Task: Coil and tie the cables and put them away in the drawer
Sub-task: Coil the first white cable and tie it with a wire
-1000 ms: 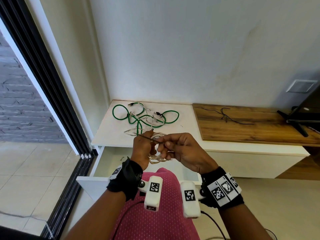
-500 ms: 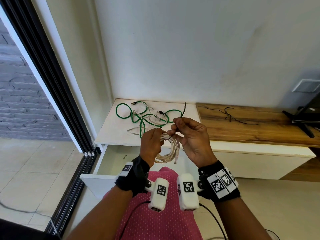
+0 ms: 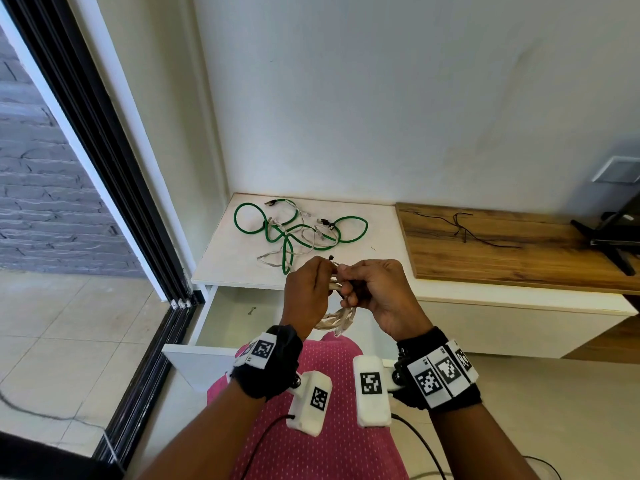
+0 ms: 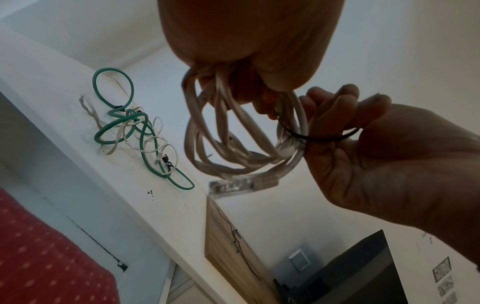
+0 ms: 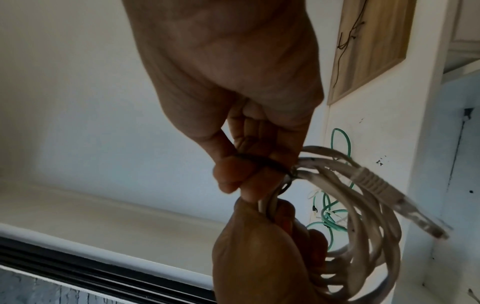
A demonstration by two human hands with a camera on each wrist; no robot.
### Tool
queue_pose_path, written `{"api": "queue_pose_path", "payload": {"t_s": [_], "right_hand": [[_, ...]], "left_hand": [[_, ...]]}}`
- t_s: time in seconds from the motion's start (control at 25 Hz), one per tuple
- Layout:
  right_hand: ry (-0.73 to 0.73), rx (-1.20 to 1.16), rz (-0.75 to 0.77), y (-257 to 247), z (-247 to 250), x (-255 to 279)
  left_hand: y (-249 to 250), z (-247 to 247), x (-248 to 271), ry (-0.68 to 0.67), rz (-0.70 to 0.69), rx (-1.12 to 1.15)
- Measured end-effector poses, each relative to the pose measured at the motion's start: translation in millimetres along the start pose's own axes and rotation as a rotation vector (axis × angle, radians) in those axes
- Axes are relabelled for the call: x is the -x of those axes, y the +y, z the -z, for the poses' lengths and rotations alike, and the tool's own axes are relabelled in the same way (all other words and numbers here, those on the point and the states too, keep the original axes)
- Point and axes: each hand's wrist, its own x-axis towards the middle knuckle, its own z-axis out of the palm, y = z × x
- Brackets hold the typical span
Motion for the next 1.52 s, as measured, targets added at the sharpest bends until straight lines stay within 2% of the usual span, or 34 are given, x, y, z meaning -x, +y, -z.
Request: {"api": "queue_pose_path", "payload": {"t_s": [0.2,0.76,1.52], "right_hand": [[-0.027,-0.059,-0.012,-0.7,0.9,-1.0],[-0.045,0.003,-0.073,-4.9,-0.2,1.4],[-0.068,-0.005,-0.124,-9.8,3.2,2.2]], "left_hand": [[0.6,0.4,-1.7,-0.005,0.001,-0.007],[6.5,2.2,1.0,0.012,0.035,0.048],[3.0,1.7,-0.1,-0.002,0.014,0.041]]}}
